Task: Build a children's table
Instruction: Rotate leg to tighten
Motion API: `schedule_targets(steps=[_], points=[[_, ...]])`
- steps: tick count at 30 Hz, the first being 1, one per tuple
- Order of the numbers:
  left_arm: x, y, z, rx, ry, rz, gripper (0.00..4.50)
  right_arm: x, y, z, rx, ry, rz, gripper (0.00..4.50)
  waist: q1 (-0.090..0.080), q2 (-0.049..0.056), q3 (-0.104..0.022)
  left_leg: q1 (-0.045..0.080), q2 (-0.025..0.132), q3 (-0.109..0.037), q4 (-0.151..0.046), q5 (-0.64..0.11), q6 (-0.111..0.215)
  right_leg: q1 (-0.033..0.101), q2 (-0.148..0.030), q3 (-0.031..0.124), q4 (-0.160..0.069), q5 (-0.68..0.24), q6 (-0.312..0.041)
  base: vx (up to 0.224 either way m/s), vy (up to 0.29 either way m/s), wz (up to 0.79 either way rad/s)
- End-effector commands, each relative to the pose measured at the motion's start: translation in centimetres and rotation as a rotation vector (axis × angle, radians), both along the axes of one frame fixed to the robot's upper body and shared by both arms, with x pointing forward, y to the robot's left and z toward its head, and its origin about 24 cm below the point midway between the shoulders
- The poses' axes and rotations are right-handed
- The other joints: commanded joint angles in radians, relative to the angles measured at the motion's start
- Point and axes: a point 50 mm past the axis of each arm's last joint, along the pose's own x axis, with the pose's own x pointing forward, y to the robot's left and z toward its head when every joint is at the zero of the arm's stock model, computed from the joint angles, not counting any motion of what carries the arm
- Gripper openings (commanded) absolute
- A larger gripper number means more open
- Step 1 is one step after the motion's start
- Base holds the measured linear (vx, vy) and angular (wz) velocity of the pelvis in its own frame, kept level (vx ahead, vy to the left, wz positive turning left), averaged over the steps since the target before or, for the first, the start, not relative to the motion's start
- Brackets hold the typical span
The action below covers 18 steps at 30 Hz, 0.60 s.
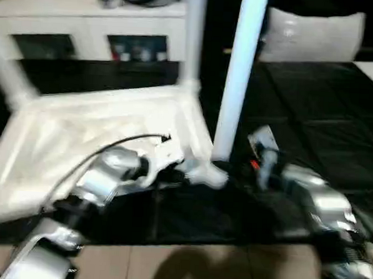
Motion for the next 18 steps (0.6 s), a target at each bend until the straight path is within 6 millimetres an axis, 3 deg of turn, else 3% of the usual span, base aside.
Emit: schedule_targets(steps=[1, 5, 8, 9, 14, 18], points=[[-0.7, -5.0, 2.5, -0.135, -0.073, -0.133, 0.00, 0.0, 2.6, -1.8, 0.002, 0.108, -0.039, 1.98, 0.012, -0.016, -0.062, -0.015, 0.000, 0.003, -0.064, -0.166, 0.041, 0.063, -0.052, 0.040, -0.094, -0.423, -0.103, 0.000, 0.000, 0.00], [-0.2, -7.5, 3.0, -0.181, -0.110, -0.020, 0.00, 0.6, 4.2, -2.1, -0.013, 0.042, -0.144, 1.98, 0.014, -0.017, -0.064, -0.012, 0.003, 0.007, -0.062, -0.142, 0.061, 0.058, -0.052, 0.042, -0.094, -0.373, -0.122, 0.000, 0.000, 0.00], [-0.3, -8.0, 3.1, -0.176, -0.123, -0.010, 0.00, 0.6, 4.6, -2.1, 0.004, 0.020, -0.141, 1.98, 0.021, -0.017, -0.063, -0.015, 0.004, 0.006, -0.064, -0.150, 0.074, 0.062, -0.051, 0.042, -0.093, -0.367, -0.121, 0.000, 0.000, 0.00], [-0.3, -8.0, 3.1, -0.170, -0.125, -0.007, 0.00, 0.6, 4.7, -2.0, 0.008, 0.017, -0.141, 2.53, 0.022, -0.017, -0.063, -0.014, 0.004, 0.006, -0.065, -0.153, 0.075, 0.062, -0.051, 0.042, -0.093, -0.366, -0.120, 0.000, 0.000, 0.00], [0.2, -6.1, 2.2, -0.081, -0.157, 0.008, 0.00, 0.5, 3.1, -2.1, 0.007, -0.013, -0.163, 2.86, 0.027, -0.015, -0.062, -0.011, 0.005, 0.005, -0.067, -0.178, 0.071, 0.061, -0.052, 0.044, -0.096, -0.385, -0.110, 0.000, 0.000, 0.00], [0.5, -4.6, 1.8, -0.057, -0.165, 0.002, 0.00, 0.2, 1.5, -1.9, -0.009, -0.056, -0.129, 3.34, 0.034, -0.012, -0.063, -0.013, 0.008, 0.004, -0.067, -0.174, 0.076, 0.063, -0.052, 0.045, -0.093, -0.342, -0.119, 0.000, 0.000, 0.00]])
